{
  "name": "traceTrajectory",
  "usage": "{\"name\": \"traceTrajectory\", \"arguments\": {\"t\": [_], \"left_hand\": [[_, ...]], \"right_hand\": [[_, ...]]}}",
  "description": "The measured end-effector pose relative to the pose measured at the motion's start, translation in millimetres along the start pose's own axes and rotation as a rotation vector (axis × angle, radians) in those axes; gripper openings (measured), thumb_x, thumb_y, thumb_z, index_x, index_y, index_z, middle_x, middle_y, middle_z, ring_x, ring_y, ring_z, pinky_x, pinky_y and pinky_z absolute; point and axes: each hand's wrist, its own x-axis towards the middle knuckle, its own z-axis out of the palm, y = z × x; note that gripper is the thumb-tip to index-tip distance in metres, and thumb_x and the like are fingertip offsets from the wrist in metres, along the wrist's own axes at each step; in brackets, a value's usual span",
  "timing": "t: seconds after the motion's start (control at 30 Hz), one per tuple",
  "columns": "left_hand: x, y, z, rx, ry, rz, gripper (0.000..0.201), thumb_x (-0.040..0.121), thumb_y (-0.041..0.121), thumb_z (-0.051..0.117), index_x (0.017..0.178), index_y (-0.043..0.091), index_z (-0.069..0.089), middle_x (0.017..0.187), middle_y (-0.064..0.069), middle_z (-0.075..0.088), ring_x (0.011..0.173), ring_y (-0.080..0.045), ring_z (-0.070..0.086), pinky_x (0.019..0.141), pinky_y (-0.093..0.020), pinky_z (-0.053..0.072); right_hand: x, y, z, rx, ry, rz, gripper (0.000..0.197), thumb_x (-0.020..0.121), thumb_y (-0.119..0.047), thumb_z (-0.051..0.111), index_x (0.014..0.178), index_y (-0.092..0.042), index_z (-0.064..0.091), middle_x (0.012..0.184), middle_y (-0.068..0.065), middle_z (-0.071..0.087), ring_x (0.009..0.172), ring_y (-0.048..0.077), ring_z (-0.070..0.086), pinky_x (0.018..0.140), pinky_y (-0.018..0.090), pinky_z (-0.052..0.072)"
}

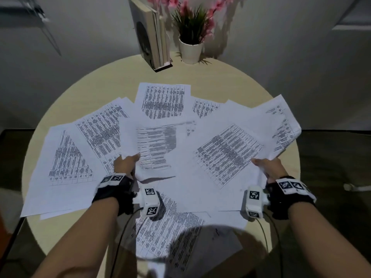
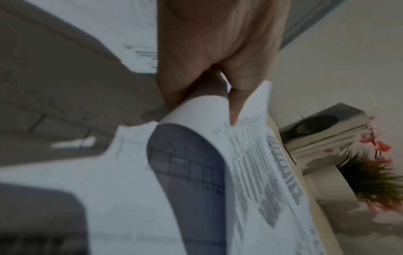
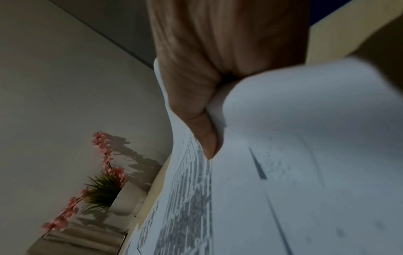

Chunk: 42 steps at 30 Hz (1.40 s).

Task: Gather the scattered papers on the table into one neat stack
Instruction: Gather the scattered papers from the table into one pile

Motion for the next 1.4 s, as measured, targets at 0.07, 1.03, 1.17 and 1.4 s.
{"name": "traceTrajectory", "arguments": {"t": [0.07, 1.03, 1.17, 1.4], "left_hand": [[-6.3, -4.3, 10.4, -0.119, -0.050, -0.033, 0.042, 0.089, 0.026, 0.060, 0.114, -0.008, 0.056, 0.104, -0.025, 0.063, 0.097, -0.031, 0.060, 0.077, -0.038, 0.048], [-54.2, 19.4, 43.2, 0.068, -0.341, 0.147, 0.041, 0.085, 0.002, 0.064, 0.121, -0.010, 0.049, 0.115, -0.022, 0.063, 0.108, -0.029, 0.057, 0.086, -0.033, 0.043], [-44.6, 7.8, 33.6, 0.028, -0.287, 0.060, 0.065, 0.087, 0.005, 0.062, 0.142, -0.008, 0.029, 0.145, -0.035, 0.030, 0.135, -0.043, 0.034, 0.111, -0.043, 0.026], [-38.3, 3.4, 29.5, 0.003, -0.230, -0.039, 0.069, 0.091, 0.021, 0.059, 0.147, 0.003, 0.023, 0.152, -0.022, 0.028, 0.131, -0.036, 0.043, 0.095, -0.035, 0.040]], "right_hand": [[-6.5, 3.6, 7.9, 0.043, -0.061, 0.013, 0.049, 0.084, -0.019, 0.069, 0.064, -0.025, 0.024, 0.013, -0.006, 0.027, 0.022, 0.005, 0.039, 0.039, 0.027, 0.029], [-28.7, -12.5, 23.1, -0.625, -0.097, -0.322, 0.049, 0.086, -0.036, 0.063, 0.055, -0.017, 0.030, 0.059, 0.002, 0.039, 0.057, 0.018, 0.042, 0.054, 0.028, 0.032], [-31.3, -8.7, 12.0, -0.474, 0.055, -0.400, 0.044, 0.090, -0.020, 0.054, 0.052, -0.006, 0.036, 0.064, 0.019, 0.046, 0.064, 0.026, 0.044, 0.064, 0.032, 0.034], [-31.2, 10.8, -24.6, -0.075, 0.174, -0.248, 0.039, 0.092, -0.012, 0.049, 0.054, -0.008, 0.043, 0.056, 0.012, 0.041, 0.056, 0.023, 0.043, 0.048, 0.023, 0.036]]}}
